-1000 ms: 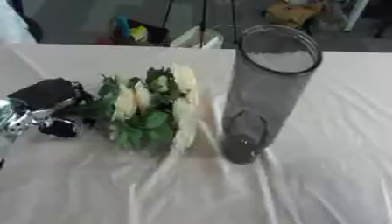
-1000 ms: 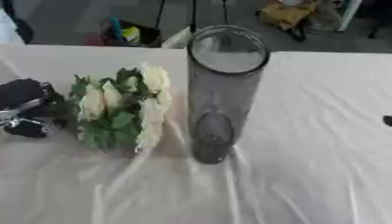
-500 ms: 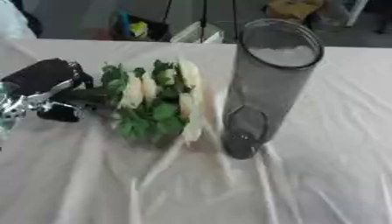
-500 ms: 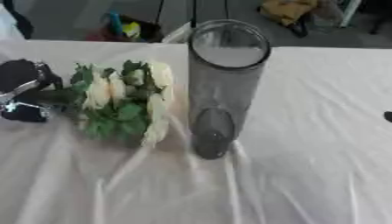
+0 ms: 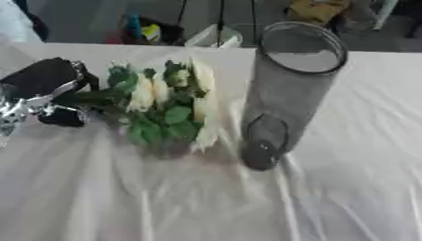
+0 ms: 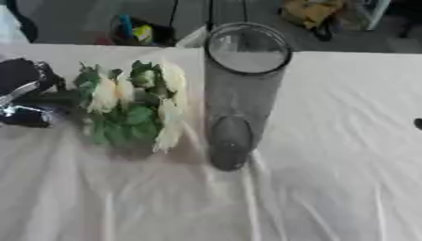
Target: Arrange flowers into the vase.
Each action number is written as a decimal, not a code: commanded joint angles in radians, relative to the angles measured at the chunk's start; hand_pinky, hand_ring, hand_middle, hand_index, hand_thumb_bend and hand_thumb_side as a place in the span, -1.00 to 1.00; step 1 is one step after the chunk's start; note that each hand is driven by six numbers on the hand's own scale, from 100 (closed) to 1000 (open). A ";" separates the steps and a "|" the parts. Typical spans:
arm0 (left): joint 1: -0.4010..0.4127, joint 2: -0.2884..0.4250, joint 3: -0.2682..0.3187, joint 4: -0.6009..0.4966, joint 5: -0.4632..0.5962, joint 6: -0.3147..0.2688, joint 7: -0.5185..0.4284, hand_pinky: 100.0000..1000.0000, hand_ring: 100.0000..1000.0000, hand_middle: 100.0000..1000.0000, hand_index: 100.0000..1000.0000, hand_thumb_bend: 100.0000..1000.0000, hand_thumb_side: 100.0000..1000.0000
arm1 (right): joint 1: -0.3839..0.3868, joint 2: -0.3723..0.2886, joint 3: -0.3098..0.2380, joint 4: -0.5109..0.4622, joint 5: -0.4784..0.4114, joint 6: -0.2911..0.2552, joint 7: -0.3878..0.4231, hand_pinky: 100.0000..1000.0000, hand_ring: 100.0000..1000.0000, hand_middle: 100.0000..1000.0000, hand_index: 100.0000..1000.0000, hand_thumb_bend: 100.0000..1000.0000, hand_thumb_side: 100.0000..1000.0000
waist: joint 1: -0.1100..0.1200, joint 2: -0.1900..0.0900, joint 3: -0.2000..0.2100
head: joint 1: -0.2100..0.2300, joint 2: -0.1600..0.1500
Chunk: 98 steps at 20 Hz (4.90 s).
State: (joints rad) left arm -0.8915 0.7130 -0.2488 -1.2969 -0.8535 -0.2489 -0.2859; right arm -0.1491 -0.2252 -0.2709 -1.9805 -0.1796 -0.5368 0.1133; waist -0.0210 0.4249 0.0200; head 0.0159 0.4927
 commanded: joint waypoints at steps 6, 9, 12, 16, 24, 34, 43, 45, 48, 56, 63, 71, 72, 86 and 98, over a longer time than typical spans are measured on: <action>-0.027 0.045 0.028 -0.017 0.057 -0.013 -0.129 -1.00 -1.00 -1.00 -0.79 -1.00 -0.65 | 0.000 -0.024 -0.008 -0.020 -0.004 0.008 -0.007 0.56 0.88 -0.55 -0.14 -1.00 0.97 | 0.000 -0.046 0.002 | 0.001 0.008; -0.029 0.054 0.033 -0.029 0.084 -0.011 -0.159 -1.00 -1.00 -1.00 -0.77 -1.00 -0.63 | 0.000 -0.025 -0.008 -0.020 -0.003 0.010 -0.010 0.56 0.88 -0.55 -0.14 -1.00 0.97 | 0.001 -0.047 0.003 | 0.002 0.009; -0.032 0.063 0.041 -0.036 0.124 -0.011 -0.189 -1.00 -1.00 -1.00 -0.76 -1.00 -0.59 | 0.001 -0.026 -0.008 -0.020 -0.002 0.011 -0.012 0.56 0.88 -0.55 -0.14 -1.00 0.97 | 0.002 -0.049 0.005 | 0.001 0.009; -0.036 0.074 0.050 -0.047 0.151 -0.002 -0.209 -1.00 -1.00 -1.00 -0.74 -1.00 -0.55 | 0.003 -0.026 -0.008 -0.020 0.000 0.012 -0.013 0.56 0.89 -0.55 -0.14 -1.00 0.98 | 0.003 -0.051 0.007 | 0.000 0.010; -0.040 0.082 0.059 -0.064 0.201 0.010 -0.237 -1.00 -1.00 -1.00 -0.71 -1.00 -0.49 | 0.004 -0.025 -0.008 -0.020 0.003 0.014 -0.014 0.56 0.89 -0.55 -0.14 -1.00 0.98 | 0.002 -0.051 0.007 | 0.001 0.007; -0.043 0.083 0.066 -0.068 0.239 0.024 -0.269 -1.00 -1.00 -0.75 -0.36 -1.00 -0.63 | 0.003 -0.021 -0.007 -0.020 0.008 0.014 -0.012 0.56 0.90 -0.55 -0.14 -1.00 0.98 | 0.003 -0.048 0.006 | 0.002 0.004; -0.045 0.086 0.074 -0.073 0.254 0.022 -0.297 -1.00 -1.00 -0.58 -0.17 -1.00 -0.68 | 0.002 -0.020 -0.005 -0.020 0.012 0.013 -0.011 0.56 0.90 -0.55 -0.14 -1.00 0.98 | 0.003 -0.045 0.007 | 0.002 0.004; -0.046 0.086 0.075 -0.075 0.258 0.024 -0.299 -1.00 -1.00 -0.64 -0.19 -1.00 -0.68 | 0.002 -0.020 -0.005 -0.020 0.011 0.013 -0.011 0.56 0.90 -0.55 -0.14 -1.00 0.98 | 0.003 -0.045 0.007 | 0.002 0.003; -0.047 0.085 0.077 -0.076 0.268 0.027 -0.300 -1.00 -1.00 -0.75 -0.31 -1.00 -0.68 | 0.002 -0.021 -0.004 -0.020 0.011 0.013 -0.010 0.56 0.90 -0.55 -0.14 -1.00 0.98 | 0.004 -0.045 0.007 | 0.002 0.003; -0.045 0.088 0.080 -0.084 0.275 0.034 -0.295 -1.00 -1.00 -0.87 0.25 -1.00 -0.63 | 0.001 -0.021 -0.004 -0.020 0.011 0.013 -0.008 0.56 0.90 -0.55 -0.14 -1.00 0.98 | 0.005 -0.045 0.008 | 0.001 0.002; -0.041 0.089 0.079 -0.090 0.278 0.039 -0.275 -1.00 -1.00 -1.00 0.28 -1.00 -0.57 | 0.001 -0.020 -0.006 -0.020 0.010 0.013 -0.009 0.56 0.90 -0.55 -0.14 -1.00 0.98 | 0.003 -0.045 0.008 | 0.002 -0.001; -0.037 0.091 0.081 -0.100 0.292 0.049 -0.268 -1.00 -1.00 -1.00 0.12 -1.00 -0.59 | 0.002 -0.017 -0.005 -0.020 0.012 0.012 -0.008 0.56 0.90 -0.55 -0.14 -1.00 0.98 | 0.002 -0.043 0.009 | 0.001 -0.003; -0.037 0.091 0.082 -0.099 0.295 0.051 -0.268 -1.00 -1.00 -1.00 0.01 -1.00 -0.60 | 0.002 -0.017 -0.005 -0.020 0.012 0.012 -0.008 0.56 0.90 -0.55 -0.14 -1.00 0.98 | 0.002 -0.043 0.009 | 0.002 -0.003; -0.024 0.094 0.087 -0.142 0.354 0.046 -0.167 -1.00 -1.00 -1.00 -0.43 -1.00 -0.50 | 0.003 -0.013 -0.006 -0.020 0.012 0.007 -0.009 0.56 0.90 -0.55 -0.14 -1.00 0.98 | -0.003 -0.041 0.009 | 0.001 -0.012; -0.030 0.090 0.124 -0.221 0.514 0.086 -0.012 -1.00 -1.00 -1.00 -0.42 -1.00 -0.16 | 0.005 -0.016 -0.006 -0.020 0.006 0.001 -0.014 0.56 0.88 -0.54 -0.14 -1.00 0.98 | -0.005 -0.045 0.011 | -0.002 -0.005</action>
State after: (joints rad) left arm -0.8991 0.7657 -0.1503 -1.4930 -0.3613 -0.1702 -0.3200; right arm -0.1411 -0.2250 -0.2707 -1.9805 -0.1701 -0.5320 0.1002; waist -0.0209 0.4188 0.0301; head 0.0155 0.4912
